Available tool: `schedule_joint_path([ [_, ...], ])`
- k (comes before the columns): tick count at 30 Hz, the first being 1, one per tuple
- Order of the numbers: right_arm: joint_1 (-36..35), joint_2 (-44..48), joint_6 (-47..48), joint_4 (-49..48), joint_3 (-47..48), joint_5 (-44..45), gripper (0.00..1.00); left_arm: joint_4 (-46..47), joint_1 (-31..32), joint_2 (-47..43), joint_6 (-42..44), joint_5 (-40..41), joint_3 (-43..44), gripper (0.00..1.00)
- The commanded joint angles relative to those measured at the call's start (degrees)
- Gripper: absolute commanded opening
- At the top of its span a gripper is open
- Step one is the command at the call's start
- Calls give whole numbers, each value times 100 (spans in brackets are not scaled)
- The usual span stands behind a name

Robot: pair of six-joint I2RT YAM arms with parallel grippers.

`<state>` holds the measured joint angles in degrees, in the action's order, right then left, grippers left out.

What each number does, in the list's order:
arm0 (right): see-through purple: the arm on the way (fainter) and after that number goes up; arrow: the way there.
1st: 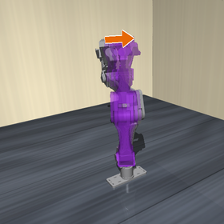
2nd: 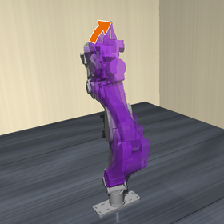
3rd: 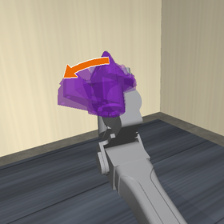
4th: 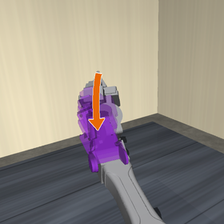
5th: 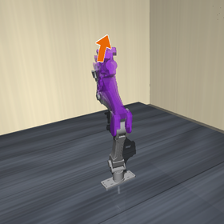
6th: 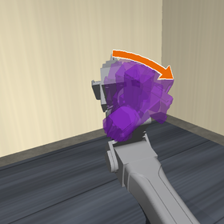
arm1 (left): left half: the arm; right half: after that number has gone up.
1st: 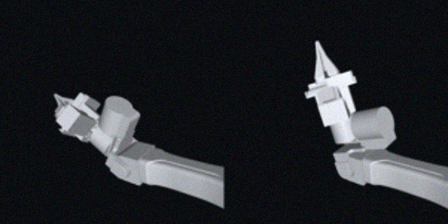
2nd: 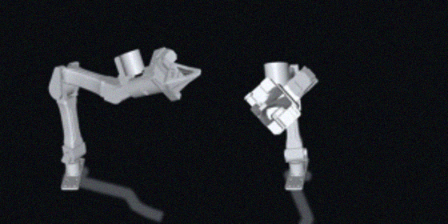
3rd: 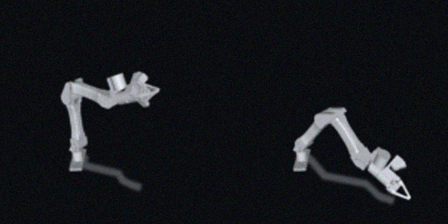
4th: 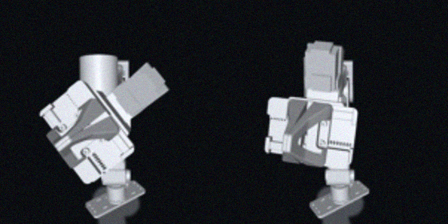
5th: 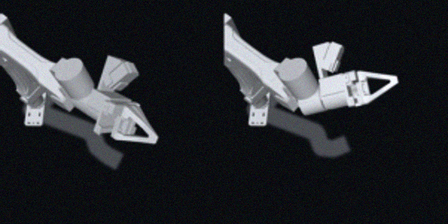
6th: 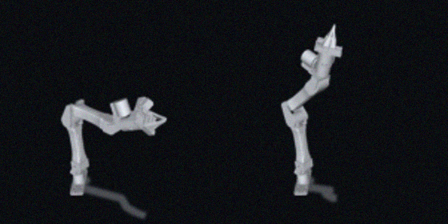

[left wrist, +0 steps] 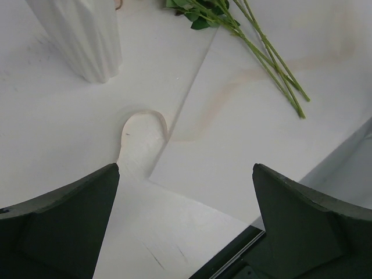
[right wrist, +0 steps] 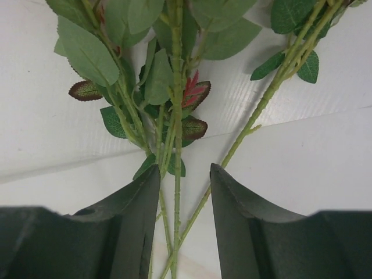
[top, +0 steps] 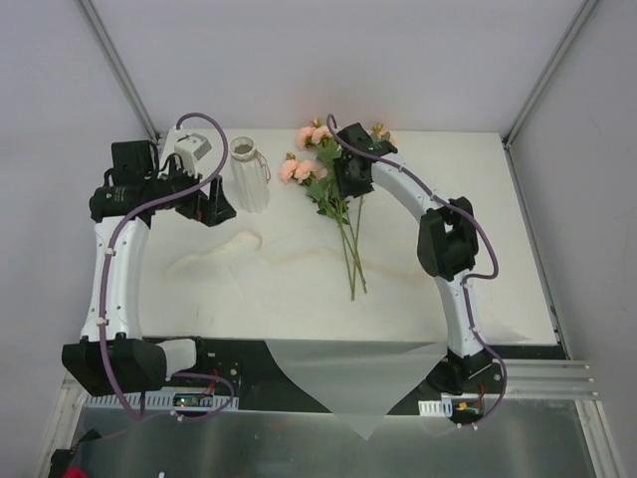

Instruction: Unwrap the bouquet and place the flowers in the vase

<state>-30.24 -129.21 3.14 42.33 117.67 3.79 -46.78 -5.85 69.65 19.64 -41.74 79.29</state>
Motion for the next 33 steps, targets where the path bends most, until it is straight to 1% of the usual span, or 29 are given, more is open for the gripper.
schedule_joint_path([
  [1, -70, 28, 214, -225, 89, -98, 43, 302, -223, -22, -276, -212, -115, 99],
  [5, -70, -166, 266, -242, 213, -326, 42, 302, -399, 66, -399, -89, -124, 99],
  [15, -43, -403, 389, -23, 292, -124, 38, 293, -496, -100, -259, 552, -308, 99],
  [18, -43, -482, 389, -23, 309, -159, 32, 293, -488, -31, -320, 693, -343, 99],
  [19, -35, -526, 381, -23, 318, -151, 26, 293, -488, 13, -346, 719, -361, 99],
  [21, -43, -535, 346, -23, 310, -159, 20, 293, -505, 127, -408, 711, -422, 99],
  [22, -35, -466, 328, -31, 292, -159, 12, 293, -505, 145, -426, 693, -440, 99],
  [25, -52, -141, 310, -207, 29, -98, 4, 293, -496, 225, -417, 728, -458, 99],
  [27, -52, 122, 310, -268, -51, -10, 1, 301, -496, 251, -408, 781, -432, 99],
  [32, -52, 703, 258, -418, -235, 122, 1, 293, -514, 207, -399, 816, -396, 99],
  [33, -52, 939, 197, -505, -270, 139, 1, 293, -505, 138, -408, 807, -396, 99],
])
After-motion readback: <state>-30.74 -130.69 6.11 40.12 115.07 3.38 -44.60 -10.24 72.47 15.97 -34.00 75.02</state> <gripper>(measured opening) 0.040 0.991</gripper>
